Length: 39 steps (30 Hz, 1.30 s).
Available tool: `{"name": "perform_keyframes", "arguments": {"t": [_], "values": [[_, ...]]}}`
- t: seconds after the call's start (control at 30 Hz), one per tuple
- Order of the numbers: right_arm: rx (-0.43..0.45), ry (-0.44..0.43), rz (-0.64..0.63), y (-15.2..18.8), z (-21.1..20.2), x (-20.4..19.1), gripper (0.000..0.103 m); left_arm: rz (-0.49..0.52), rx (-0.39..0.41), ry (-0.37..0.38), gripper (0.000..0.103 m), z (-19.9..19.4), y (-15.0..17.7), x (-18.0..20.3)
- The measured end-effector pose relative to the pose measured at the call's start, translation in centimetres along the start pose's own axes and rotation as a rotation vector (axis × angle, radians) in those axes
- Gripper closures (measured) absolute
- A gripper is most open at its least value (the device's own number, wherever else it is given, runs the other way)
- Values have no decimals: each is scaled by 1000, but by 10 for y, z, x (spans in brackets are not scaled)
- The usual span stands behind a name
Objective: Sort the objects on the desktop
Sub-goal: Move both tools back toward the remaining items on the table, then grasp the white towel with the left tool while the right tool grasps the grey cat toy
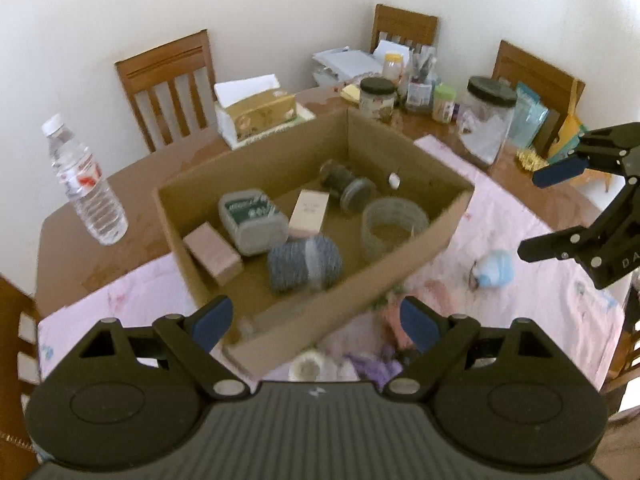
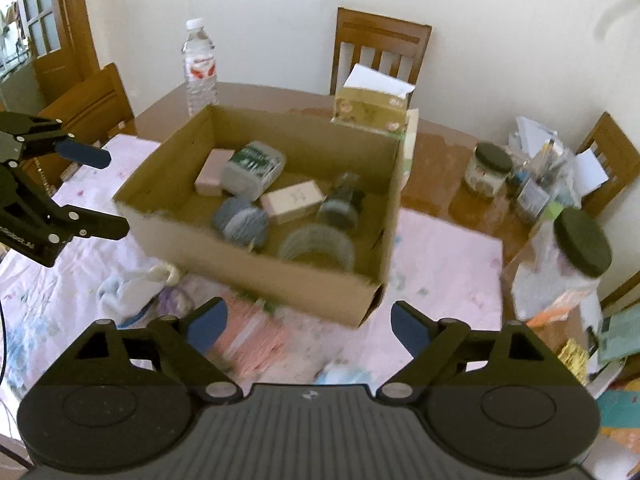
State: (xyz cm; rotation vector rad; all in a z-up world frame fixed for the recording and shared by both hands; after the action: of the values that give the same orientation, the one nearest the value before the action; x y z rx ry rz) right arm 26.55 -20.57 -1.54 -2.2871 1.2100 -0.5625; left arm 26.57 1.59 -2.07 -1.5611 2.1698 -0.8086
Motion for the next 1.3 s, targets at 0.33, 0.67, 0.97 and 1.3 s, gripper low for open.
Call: {"name": "perform_keyframes", "arguments": {"t": [0.33, 0.67, 0.97, 1.3], "values": [[-24, -117, -36, 28, 20, -42, 10, -57, -43, -74, 12, 2, 46, 6], [-63, -173, -69, 55, 49, -76, 6, -73, -49, -104, 13, 28, 77, 8], [-84, -178, -93, 67, 78, -94, 6, -101, -53, -99, 17, 50, 89, 0], [-89, -142, -113, 70, 98, -101, 13, -96, -79, -35, 38, 74, 90, -1]]}}
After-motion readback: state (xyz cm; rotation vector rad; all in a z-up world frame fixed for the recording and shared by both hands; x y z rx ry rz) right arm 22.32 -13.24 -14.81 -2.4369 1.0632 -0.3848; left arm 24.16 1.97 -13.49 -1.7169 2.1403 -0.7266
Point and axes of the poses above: each gripper's, at about its wrist camera, not at the fingertips, and z roughly the way its jaws point, x to its right, y to its underside, the point moved 1 cm from there along z, roughly the way its jaws point, and after that the axes turned 10 degrees about -z, right-handed, at the moved point
